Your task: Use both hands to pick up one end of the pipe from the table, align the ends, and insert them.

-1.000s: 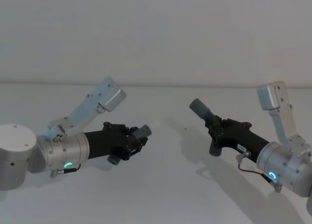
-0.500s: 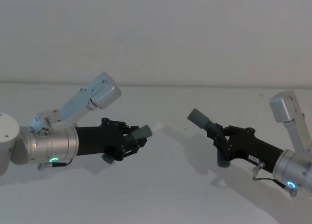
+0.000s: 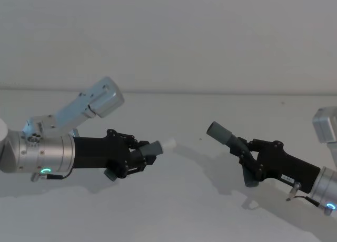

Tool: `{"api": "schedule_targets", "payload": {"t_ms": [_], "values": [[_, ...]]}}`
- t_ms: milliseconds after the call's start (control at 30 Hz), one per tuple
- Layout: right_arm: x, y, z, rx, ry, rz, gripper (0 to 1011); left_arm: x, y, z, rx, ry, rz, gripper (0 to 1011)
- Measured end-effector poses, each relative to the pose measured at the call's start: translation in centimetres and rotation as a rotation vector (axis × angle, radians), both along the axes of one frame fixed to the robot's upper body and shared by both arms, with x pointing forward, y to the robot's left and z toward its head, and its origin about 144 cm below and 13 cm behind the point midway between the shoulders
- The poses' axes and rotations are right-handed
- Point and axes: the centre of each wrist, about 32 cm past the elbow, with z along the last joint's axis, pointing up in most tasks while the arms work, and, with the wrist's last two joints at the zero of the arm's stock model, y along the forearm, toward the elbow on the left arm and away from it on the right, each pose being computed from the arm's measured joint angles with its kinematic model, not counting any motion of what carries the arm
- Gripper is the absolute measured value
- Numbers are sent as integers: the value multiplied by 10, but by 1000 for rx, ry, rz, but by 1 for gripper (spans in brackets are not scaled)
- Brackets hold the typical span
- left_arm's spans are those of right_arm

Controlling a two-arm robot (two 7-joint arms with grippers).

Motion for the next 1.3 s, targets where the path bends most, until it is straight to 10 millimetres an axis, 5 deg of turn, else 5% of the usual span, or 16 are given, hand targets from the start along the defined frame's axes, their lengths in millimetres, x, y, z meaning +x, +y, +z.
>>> {"api": "schedule_targets", "payload": {"t_ms": [433,1300], "values": [[2,-17,-3,-16,-68,138,190,10,4,10,7,24,-76,357],[-3,-19,-10,-75,-165,248,191,25,-8,21,16,116,-206,357]]}}
